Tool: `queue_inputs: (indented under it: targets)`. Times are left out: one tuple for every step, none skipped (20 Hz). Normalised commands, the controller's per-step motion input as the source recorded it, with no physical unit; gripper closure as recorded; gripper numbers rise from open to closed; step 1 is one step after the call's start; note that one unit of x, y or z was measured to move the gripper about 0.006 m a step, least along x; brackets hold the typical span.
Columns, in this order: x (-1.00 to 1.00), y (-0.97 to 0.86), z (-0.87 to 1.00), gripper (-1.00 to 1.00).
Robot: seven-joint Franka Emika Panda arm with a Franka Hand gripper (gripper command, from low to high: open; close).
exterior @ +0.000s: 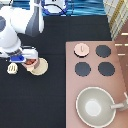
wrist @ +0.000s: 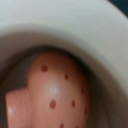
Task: Take the lid off the pot, put the pot on the plate, and use the tool to push the pot to the front of the table.
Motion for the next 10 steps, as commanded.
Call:
queue_inputs:
  targets:
    - [-0.45,-0.07,-0.54,1.00]
    - [-0.57,-0.08,-0.54,1.00]
    - [-0.56,-0.04,-0.50,1.00]
    - [-0.63,-0.04,-0.47,1.00]
    - [-0.69,0.00,-0.41,1.00]
    - [-0.74,0.00,-0.37,1.00]
    - [-0.70,0.03,-0.20,1.00]
    - [-0.66,0.10,-0.11,1.00]
    - [-0.62,0.15,-0.02,1.00]
    - [-0.56,0.18,0.00,1.00]
